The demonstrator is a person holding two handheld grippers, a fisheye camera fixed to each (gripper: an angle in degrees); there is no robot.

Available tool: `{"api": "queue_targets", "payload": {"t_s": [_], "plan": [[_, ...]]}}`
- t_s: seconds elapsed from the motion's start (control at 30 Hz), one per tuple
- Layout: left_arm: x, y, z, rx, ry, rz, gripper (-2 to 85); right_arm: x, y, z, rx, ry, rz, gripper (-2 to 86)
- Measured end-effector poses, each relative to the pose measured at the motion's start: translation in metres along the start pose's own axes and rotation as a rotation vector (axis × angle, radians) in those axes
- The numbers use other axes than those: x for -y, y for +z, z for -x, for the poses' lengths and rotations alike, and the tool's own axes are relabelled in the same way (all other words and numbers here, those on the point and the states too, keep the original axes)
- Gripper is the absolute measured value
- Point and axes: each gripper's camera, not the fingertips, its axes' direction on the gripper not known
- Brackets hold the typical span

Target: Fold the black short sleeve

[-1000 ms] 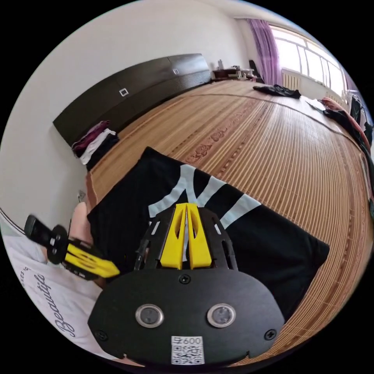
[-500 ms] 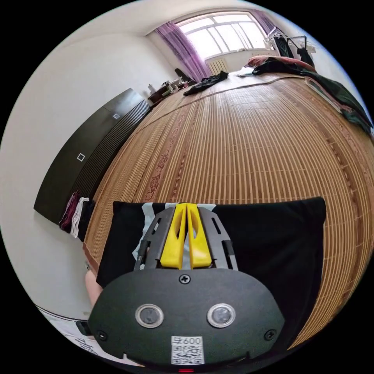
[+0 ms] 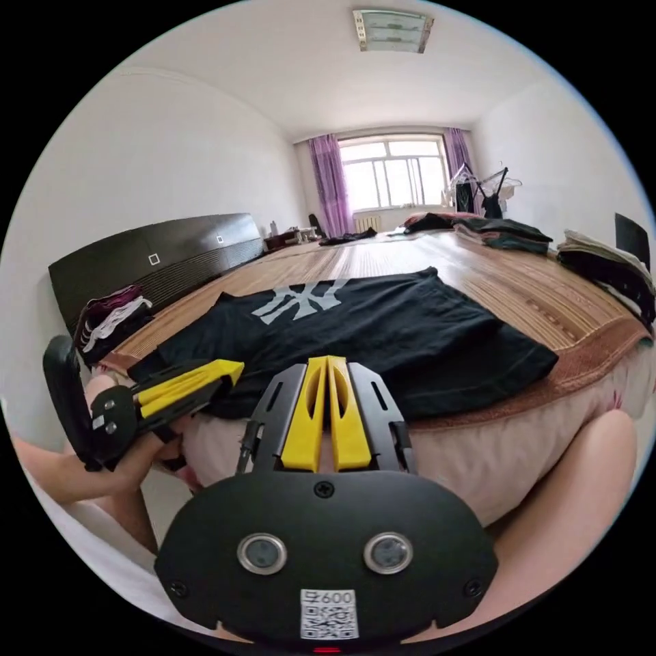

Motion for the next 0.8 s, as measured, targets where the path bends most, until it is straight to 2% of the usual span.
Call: {"api": "queue_targets", "payload": {"t_s": [0.1,0.23,0.37,0.4,0.47,0.53,0.63,0.7,0.73,0.8], "plan": [[-0.001,-0.003,-0.008,0.018,-0.001,-0.002,0.3,-0.029,0.009,-0.008,-0.038,-0.127,-0.074,-0.9],[-0.002,-0.007,-0.025,0.055,-0.002,-0.023,0.3,-0.04,0.025,-0.042,-0.012,-0.097,-0.069,-0.9],[-0.001,-0.022,-0.019,0.001,-0.125,-0.037,0.3,-0.048,0.038,-0.083,0.037,-0.024,-0.056,-0.9],[-0.003,-0.028,-0.019,0.026,-0.14,-0.05,0.3,-0.05,0.04,-0.089,0.043,-0.007,-0.058,-0.9],[-0.006,-0.058,-0.023,0.187,-0.159,-0.127,0.4,-0.057,0.048,-0.109,0.054,0.028,-0.071,-0.9],[-0.003,-0.073,-0.022,0.231,-0.159,-0.161,0.4,-0.062,0.053,-0.118,0.041,0.011,-0.078,-0.9],[0.007,-0.072,0.0,0.273,-0.225,-0.086,0.4,-0.058,0.06,-0.125,-0.033,-0.039,-0.043,-0.9],[0.013,-0.068,0.015,0.357,-0.267,0.006,0.4,-0.043,0.055,-0.128,-0.202,0.066,-0.025,-0.9],[0.019,-0.062,0.021,0.423,-0.242,0.097,0.4,-0.036,0.047,-0.127,-0.239,0.156,-0.092,-0.9],[0.022,-0.046,0.024,0.517,-0.194,0.253,0.4,-0.031,0.047,-0.111,-0.055,0.006,-0.174,-0.9]]}}
